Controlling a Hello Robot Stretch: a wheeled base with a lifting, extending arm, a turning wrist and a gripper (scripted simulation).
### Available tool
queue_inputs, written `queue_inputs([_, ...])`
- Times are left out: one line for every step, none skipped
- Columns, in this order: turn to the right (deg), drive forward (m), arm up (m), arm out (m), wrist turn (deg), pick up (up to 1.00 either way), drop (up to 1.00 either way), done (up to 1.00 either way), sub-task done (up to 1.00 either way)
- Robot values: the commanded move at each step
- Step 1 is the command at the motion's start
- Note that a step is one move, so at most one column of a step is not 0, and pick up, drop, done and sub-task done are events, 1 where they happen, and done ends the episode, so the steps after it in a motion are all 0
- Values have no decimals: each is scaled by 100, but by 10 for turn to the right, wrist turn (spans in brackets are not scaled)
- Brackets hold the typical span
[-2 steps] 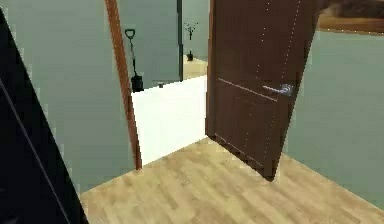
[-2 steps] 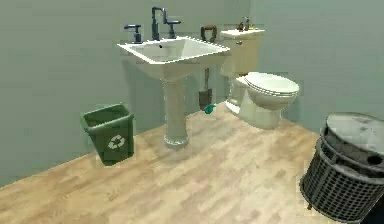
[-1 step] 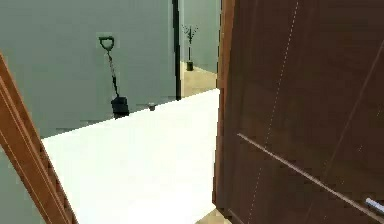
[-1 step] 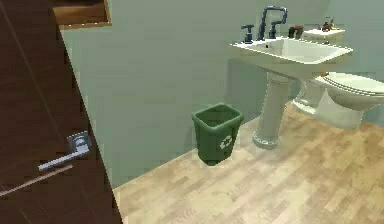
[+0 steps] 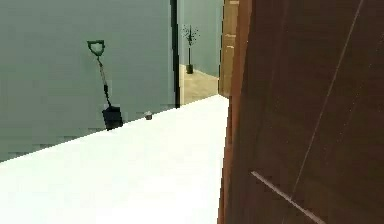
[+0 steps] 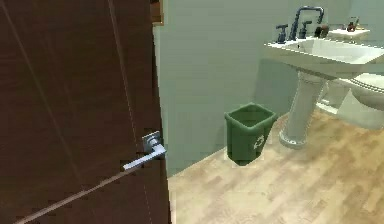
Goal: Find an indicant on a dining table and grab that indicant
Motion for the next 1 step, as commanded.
queue_inputs([60,0,0,0,0,0,0,0,0])
